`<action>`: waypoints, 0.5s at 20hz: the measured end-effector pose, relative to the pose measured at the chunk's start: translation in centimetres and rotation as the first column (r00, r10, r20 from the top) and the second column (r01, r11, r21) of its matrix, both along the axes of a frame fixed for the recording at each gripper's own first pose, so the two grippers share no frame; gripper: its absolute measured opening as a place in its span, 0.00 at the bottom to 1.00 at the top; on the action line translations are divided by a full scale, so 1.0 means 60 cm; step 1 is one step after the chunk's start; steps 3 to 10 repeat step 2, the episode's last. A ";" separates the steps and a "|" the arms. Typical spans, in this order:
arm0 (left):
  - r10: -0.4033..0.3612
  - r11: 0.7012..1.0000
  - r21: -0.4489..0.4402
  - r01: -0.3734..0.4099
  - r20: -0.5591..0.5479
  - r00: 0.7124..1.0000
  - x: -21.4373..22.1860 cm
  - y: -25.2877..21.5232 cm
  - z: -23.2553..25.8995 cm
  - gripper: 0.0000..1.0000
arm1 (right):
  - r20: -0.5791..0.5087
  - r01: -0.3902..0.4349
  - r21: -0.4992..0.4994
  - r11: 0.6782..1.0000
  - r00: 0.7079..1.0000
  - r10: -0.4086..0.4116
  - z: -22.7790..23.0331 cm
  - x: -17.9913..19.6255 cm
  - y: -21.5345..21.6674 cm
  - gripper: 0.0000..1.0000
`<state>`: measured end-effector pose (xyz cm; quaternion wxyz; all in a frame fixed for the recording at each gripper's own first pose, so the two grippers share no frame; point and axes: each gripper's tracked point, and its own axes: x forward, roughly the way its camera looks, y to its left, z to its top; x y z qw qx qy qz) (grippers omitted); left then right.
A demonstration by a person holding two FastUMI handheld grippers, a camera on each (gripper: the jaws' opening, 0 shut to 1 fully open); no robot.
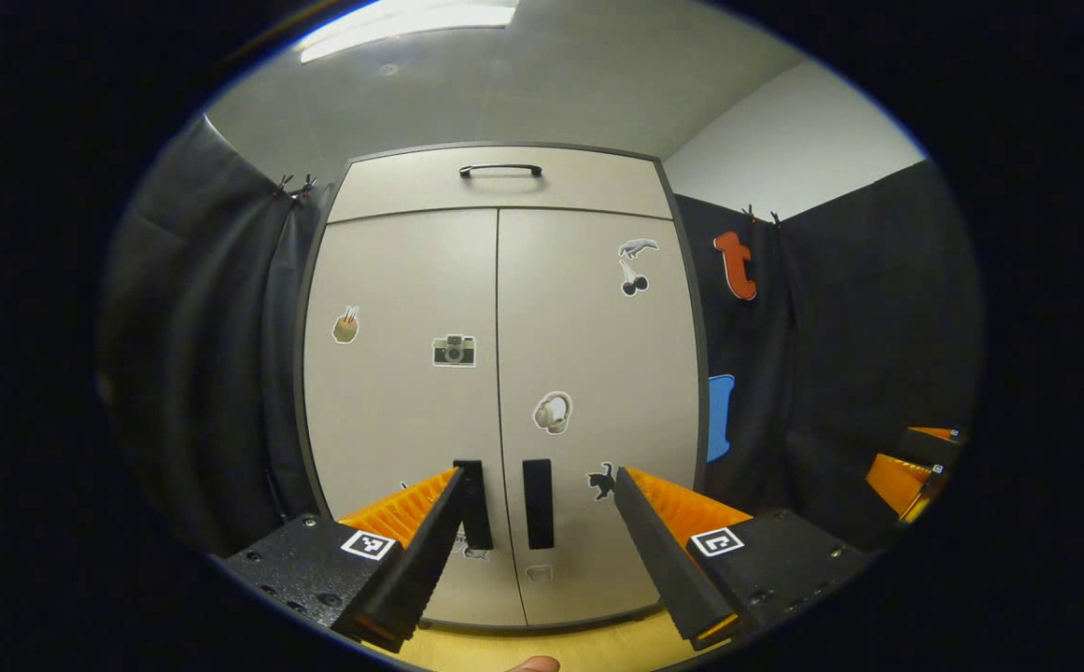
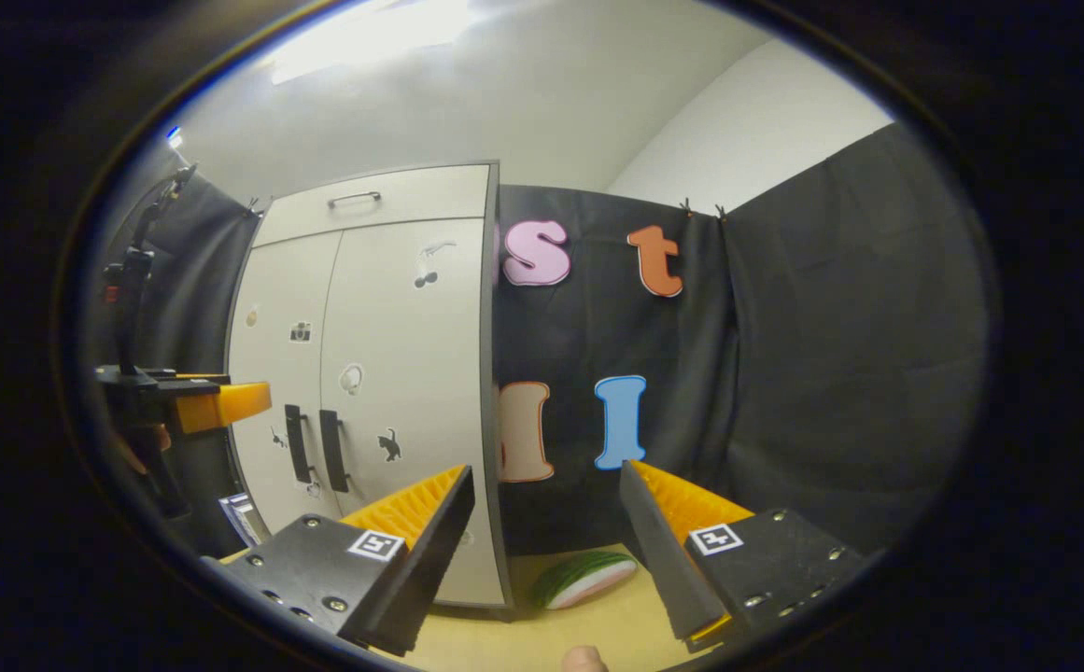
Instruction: Grasp the bottle in the cabinet with the left hand and place it on the coaster, then close the right door with the right hand and the left door with the left hand.
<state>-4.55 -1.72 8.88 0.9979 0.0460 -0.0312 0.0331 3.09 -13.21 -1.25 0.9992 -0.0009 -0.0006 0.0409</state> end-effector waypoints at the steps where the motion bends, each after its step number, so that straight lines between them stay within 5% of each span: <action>1: 0.000 1.000 -0.001 0.000 -0.003 1.000 0.001 -0.012 -0.002 0.99 | -0.001 -0.005 -0.001 1.000 1.000 0.005 0.002 0.002 -0.011 0.95; 10: 0.003 1.000 -0.003 -0.003 -0.007 1.000 0.001 -0.025 -0.005 0.99 | -0.002 -0.009 -0.004 1.000 1.000 0.009 0.003 0.002 -0.023 0.95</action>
